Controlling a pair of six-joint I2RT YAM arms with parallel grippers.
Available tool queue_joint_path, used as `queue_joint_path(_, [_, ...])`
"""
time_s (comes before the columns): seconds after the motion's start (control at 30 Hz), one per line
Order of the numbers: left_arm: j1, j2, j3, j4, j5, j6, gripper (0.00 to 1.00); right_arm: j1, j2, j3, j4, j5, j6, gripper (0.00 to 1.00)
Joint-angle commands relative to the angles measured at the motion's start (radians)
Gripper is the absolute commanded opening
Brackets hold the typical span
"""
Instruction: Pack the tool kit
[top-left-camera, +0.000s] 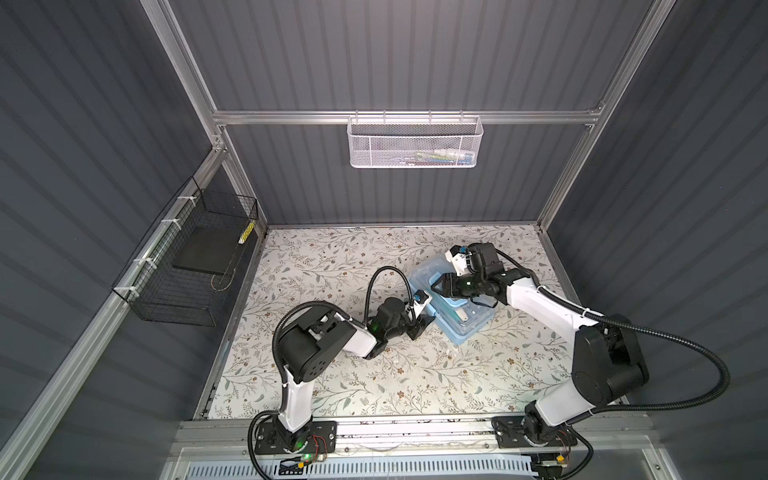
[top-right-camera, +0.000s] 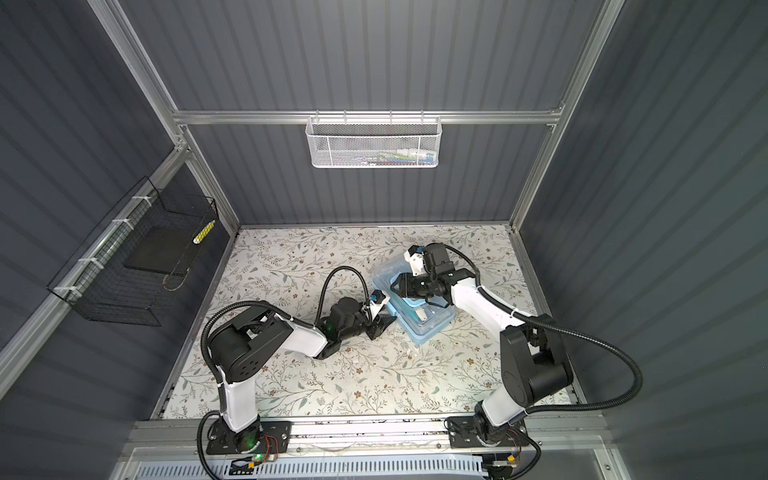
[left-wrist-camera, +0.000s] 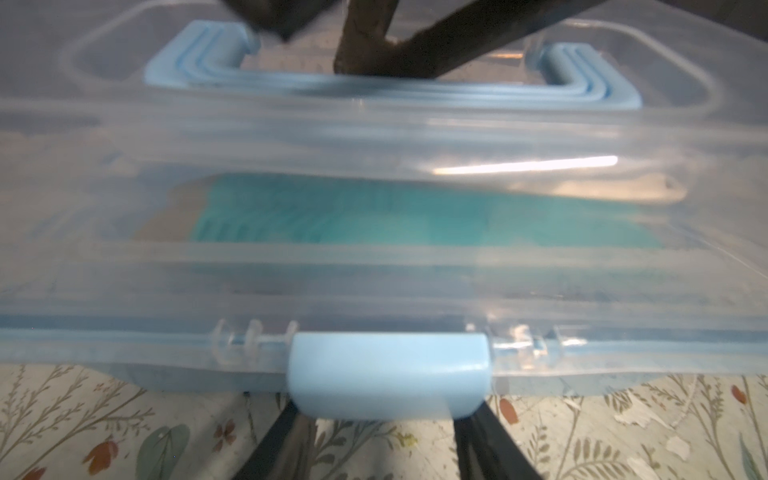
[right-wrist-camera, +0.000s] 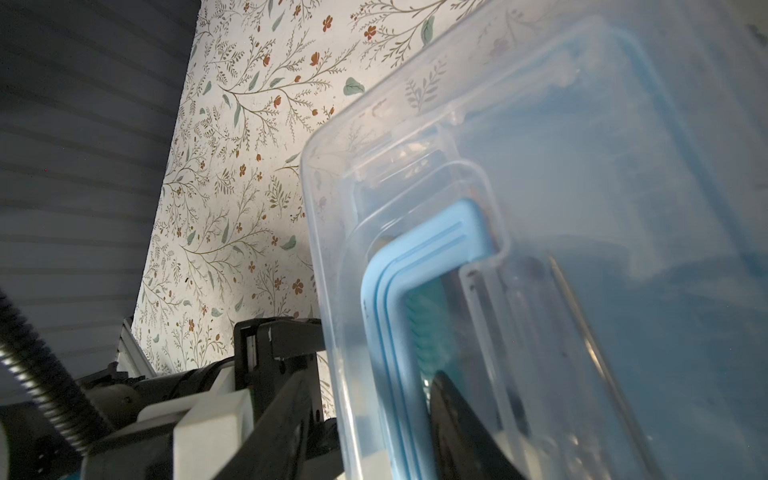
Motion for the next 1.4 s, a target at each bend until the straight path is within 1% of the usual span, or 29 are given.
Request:
queue_joint_path(0.0, [0.004, -0.046, 0.027, -0.046, 0.003, 0.022, 0.34, 0.012, 0.046, -0.048, -0.125, -0.009, 0.018, 0.49])
queue_joint_path(0.23, [0.004, -0.077, 0.057, -0.139, 0.002, 0.031, 0.33, 0.012, 0.043, -0.071, -0.101, -0.016, 0.037, 0.46])
queue_joint_path(0.27, [0.004, -0.078, 0.061, -0.148, 0.003, 0.032, 0.33, 0.012, 0.042, -0.074, -0.100, -0.015, 0.041, 0.44])
queue_joint_path(0.43, [0.004, -0.083, 0.077, -0.175, 0.007, 0.033, 0.33, 0.011, 0.030, -0.072, -0.101, -0.008, 0.061, 0.29])
queue_joint_path(0.6, [0.005, -0.096, 0.087, -0.199, 0.005, 0.037, 0.33, 0.010, 0.010, -0.059, -0.133, 0.016, 0.043, 0.25])
queue_joint_path(0.73, [0.004, -0.101, 0.099, -0.221, 0.008, 0.037, 0.33, 0.010, 0.014, -0.054, -0.146, 0.023, 0.035, 0.19])
queue_joint_path(1.13, [0.005, -0.113, 0.149, -0.326, 0.009, 0.056, 0.32, 0.010, 0.026, -0.065, -0.164, 0.043, 0.006, 0.08])
queue_joint_path(1.37, [0.004, -0.124, 0.173, -0.377, 0.005, 0.063, 0.32, 0.010, 0.026, -0.086, -0.155, 0.048, -0.001, 0.06])
